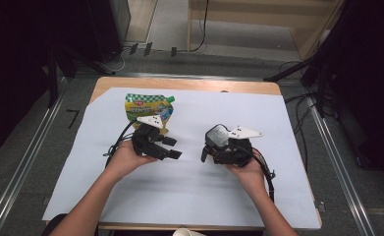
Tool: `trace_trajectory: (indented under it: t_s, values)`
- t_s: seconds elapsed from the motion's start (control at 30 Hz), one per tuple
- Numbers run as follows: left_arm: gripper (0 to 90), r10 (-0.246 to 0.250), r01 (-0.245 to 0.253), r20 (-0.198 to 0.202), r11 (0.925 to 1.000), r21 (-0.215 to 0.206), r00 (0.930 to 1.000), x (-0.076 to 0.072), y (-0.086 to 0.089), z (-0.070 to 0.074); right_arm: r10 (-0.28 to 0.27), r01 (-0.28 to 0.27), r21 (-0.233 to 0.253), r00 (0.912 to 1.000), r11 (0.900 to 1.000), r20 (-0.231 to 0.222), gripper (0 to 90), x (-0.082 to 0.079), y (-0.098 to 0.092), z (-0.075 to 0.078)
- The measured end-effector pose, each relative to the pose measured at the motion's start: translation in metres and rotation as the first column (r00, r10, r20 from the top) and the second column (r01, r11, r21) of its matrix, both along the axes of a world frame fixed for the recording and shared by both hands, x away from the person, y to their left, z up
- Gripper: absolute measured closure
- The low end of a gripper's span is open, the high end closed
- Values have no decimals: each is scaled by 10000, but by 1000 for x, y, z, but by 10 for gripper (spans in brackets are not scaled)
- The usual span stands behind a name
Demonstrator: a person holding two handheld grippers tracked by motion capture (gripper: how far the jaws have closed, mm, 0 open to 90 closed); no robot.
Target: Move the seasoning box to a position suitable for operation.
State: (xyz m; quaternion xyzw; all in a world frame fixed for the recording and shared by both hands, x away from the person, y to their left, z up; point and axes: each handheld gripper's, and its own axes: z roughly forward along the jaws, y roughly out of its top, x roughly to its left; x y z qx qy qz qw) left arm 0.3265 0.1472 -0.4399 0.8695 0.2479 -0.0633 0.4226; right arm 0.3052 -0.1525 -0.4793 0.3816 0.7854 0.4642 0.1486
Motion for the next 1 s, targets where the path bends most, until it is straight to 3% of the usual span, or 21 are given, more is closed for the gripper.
trace_trajectory:
  t_s: [0.27,0.5,0.73,0.87,1.0]
  values:
    - [391,-73,73,14,9999,96,10000,0,-1,-1,723,-723,9,9973,9974,-108,159,-6,27,-9]
    - [391,-48,48,36,10000,87,10000,0,0,-1,933,-933,33,9956,9956,-25,159,-6,45,-17]
    - [391,-77,76,25,9999,72,10000,0,-1,-1,1118,-1110,-479,9936,9927,148,158,-9,51,-25]
    - [391,-96,95,9,9999,48,10000,0,-1,-1,1195,-1180,-501,9924,9918,295,157,-10,49,-27]
    - [391,-114,114,43,9999,86,9999,0,-1,-1,1272,-1265,-561,9918,9904,94,139,-12,47,-26]
